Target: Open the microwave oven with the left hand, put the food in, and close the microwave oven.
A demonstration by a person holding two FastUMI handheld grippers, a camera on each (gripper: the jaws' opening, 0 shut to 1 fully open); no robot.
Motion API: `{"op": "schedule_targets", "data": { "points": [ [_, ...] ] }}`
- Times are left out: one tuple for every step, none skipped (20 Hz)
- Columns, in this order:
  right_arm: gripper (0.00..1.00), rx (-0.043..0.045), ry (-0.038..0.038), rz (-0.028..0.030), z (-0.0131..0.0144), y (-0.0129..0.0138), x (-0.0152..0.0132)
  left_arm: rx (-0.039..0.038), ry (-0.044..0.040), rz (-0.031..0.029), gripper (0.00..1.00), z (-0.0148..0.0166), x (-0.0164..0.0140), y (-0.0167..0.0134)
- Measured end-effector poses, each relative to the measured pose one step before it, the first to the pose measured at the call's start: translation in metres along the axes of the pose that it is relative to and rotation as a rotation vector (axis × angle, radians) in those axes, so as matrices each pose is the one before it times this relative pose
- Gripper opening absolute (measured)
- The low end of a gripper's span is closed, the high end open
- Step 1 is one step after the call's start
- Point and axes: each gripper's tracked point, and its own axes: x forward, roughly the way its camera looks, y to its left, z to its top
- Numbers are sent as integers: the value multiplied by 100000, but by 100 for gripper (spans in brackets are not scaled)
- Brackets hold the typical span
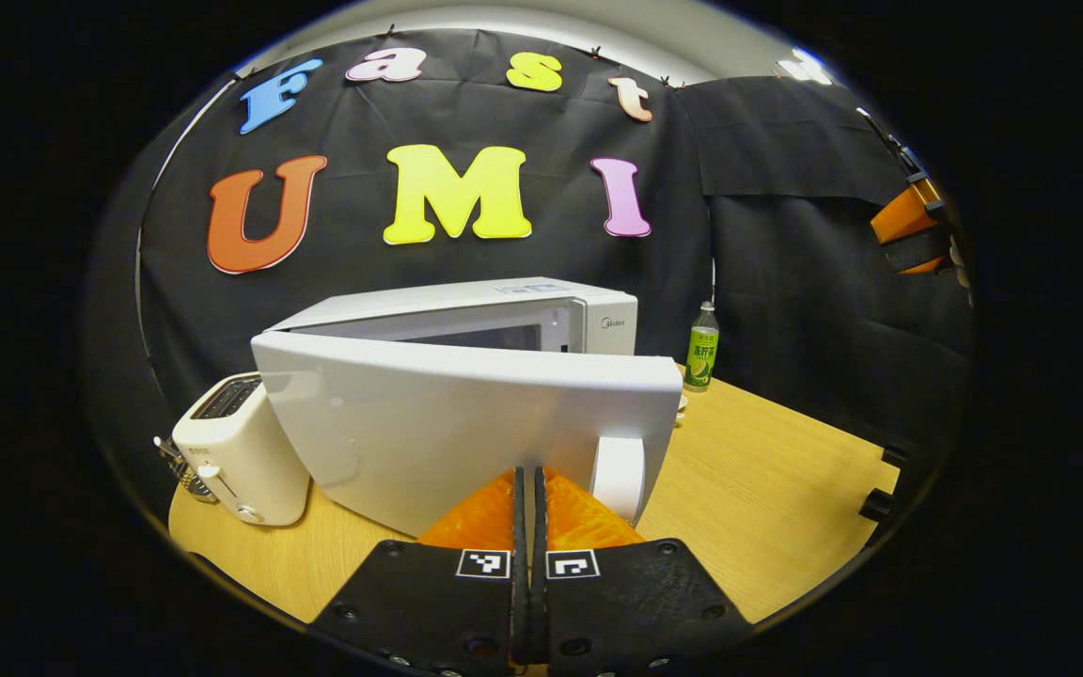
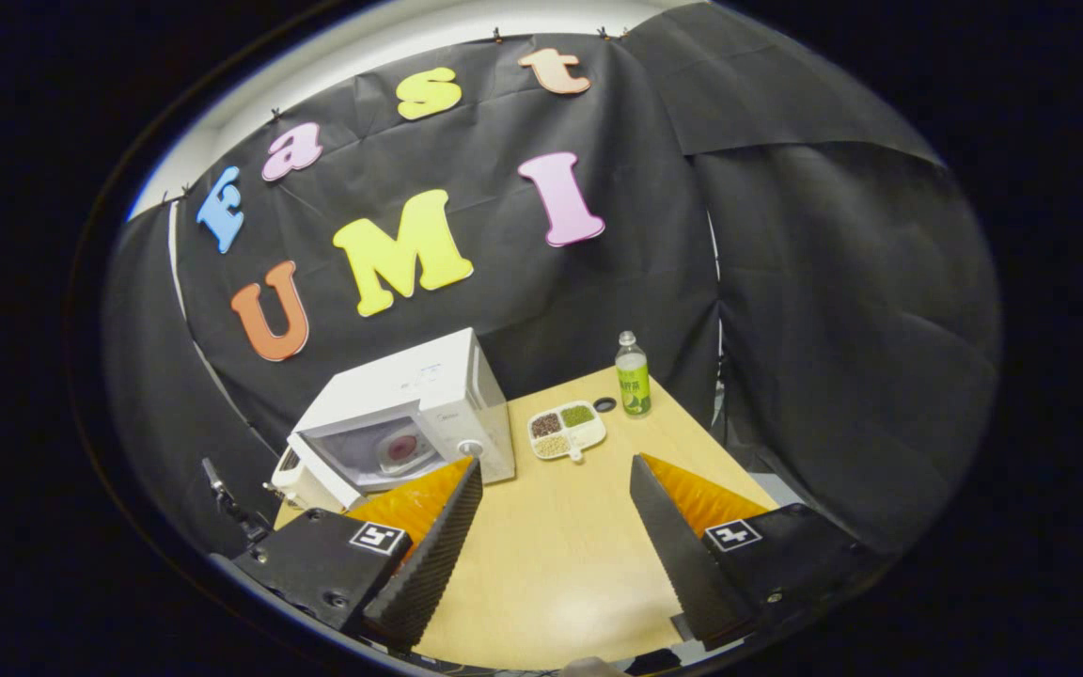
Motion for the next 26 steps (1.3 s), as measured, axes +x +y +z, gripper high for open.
{"op": "schedule_targets", "data": {
  "points": [
    [100,228,-29,-145,104,-85,233,-641,344,-236,0,48,713,-162],
    [100,631,220,170,195,6,192,-1068,537,-534,0,1,606,-305],
    [100,572,40,96,87,61,206,-493,-131,-267,0,190,688,-221],
    [100,196,-190,-65,237,45,140,-245,132,-200,0,140,758,-142],
    [100,146,-442,66,147,7,176,-299,-158,-1,0,238,702,-94],
    [100,-317,117,-222,70,30,151,-411,-240,-362,0,294,585,-257],
    [100,-226,286,-159,-68,-87,155,-14,100,454,0,207,587,-47],
    [91,55,537,6,-43,-29,165,-370,757,826,0,40,688,62],
    [100,391,488,-242,-53,-170,89,-1077,-541,713,0,329,637,-27],
    [91,589,226,-159,53,-55,194,-1261,-95,599,0,192,630,-54],
    [91,336,584,-269,-103,-143,140,-834,-165,484,0,141,577,-124],
    [92,143,572,-374,-80,-127,142,-704,-133,431,0,181,776,-60],
    [100,-9,274,-338,-24,-174,189,-117,92,315,0,92,599,-84],
    [100,-124,308,-670,26,-281,151,424,-459,353,0,200,615,12],
    [100,201,-2,-459,106,-111,79,497,-89,462,0,143,710,11],
    [100,205,265,-278,116,-185,28,129,-369,1011,0,179,616,158],
    [100,170,225,-395,22,-241,-49,-809,-83,387,0,106,596,53],
    [100,-71,5,-663,130,-284,23,-779,-48,147,0,56,600,-125],
    [100,-490,106,-630,88,-321,85,-472,298,310,0,44,610,-123],
    [100,-447,90,-639,89,-324,81,-81,364,701,0,0,636,131],
    [100,-112,286,-351,80,-165,125,-45,54,934,0,13,750,140],
    [100,113,260,-221,62,-180,61,-357,143,709,0,33,656,146],
    [100,-32,381,-194,18,-161,121,-931,707,742,0,-94,364,61],
    [100,-227,274,-278,35,-176,172,-442,-518,1029,0,92,152,244],
    [100,-561,354,-156,11,-142,220,-806,-182,-459,0,-95,21,-102],
    [100,-324,293,48,56,-134,164,-51,-461,-77,0,68,47,-55]
  ]
}}
